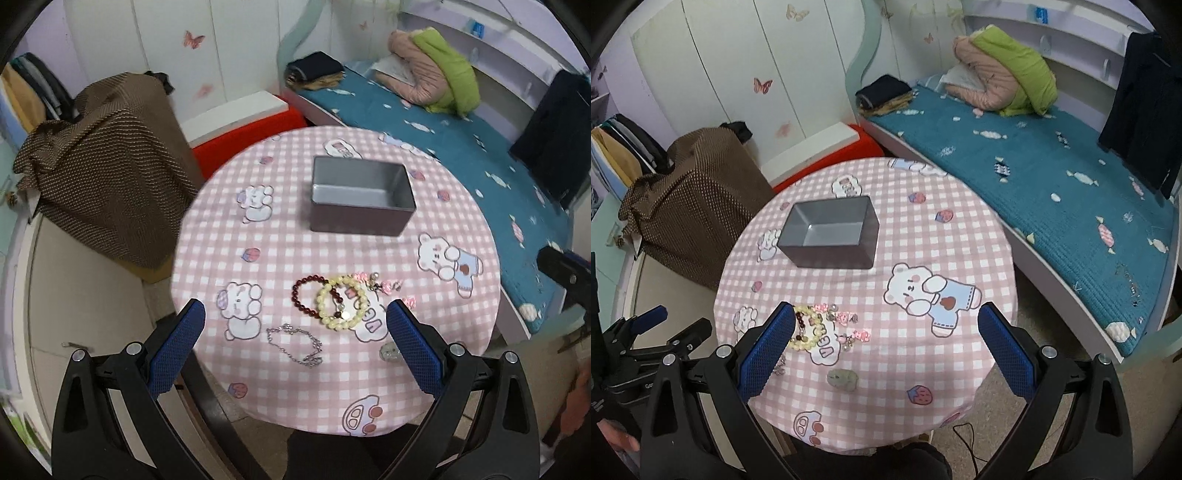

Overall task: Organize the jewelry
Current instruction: 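Move both tools down toward the red and yellow bead bracelets, then grasp the yellow bead bracelet with the right tool while the left tool grasps the red bead bracelet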

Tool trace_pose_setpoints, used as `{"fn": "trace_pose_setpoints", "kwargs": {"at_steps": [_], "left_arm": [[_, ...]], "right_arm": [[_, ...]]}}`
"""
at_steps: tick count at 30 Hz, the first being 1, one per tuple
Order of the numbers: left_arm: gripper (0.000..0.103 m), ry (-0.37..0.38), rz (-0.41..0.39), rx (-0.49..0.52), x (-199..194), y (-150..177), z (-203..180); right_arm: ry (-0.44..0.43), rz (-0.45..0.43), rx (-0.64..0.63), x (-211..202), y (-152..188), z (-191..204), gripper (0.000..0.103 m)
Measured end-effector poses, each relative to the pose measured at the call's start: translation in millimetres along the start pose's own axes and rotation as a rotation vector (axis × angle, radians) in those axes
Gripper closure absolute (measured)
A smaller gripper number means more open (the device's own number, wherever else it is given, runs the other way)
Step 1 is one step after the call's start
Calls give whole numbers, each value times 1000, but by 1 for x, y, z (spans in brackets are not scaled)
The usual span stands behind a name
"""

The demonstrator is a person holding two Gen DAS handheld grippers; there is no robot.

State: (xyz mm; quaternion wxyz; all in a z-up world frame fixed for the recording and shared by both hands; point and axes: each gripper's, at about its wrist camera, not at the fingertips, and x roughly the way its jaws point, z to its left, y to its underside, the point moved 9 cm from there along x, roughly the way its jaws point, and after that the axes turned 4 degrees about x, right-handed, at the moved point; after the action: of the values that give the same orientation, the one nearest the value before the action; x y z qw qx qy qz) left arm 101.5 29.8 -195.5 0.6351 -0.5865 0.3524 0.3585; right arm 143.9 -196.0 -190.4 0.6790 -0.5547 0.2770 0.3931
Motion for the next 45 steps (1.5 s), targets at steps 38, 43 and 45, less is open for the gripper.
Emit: {"fn": "trace_pose_setpoints", "kwargs": {"at_steps": [38,43,45], "left_arm": [[6,242,235,88,169,9,54],[47,306,284,83,171,8,46],[51,330,305,91,175,9,43]], "right_arm": [[-63,103,-436,175,62,116,46],[-76,166,-418,187,72,117,69],[-71,180,-423,191,74,119,74]]}}
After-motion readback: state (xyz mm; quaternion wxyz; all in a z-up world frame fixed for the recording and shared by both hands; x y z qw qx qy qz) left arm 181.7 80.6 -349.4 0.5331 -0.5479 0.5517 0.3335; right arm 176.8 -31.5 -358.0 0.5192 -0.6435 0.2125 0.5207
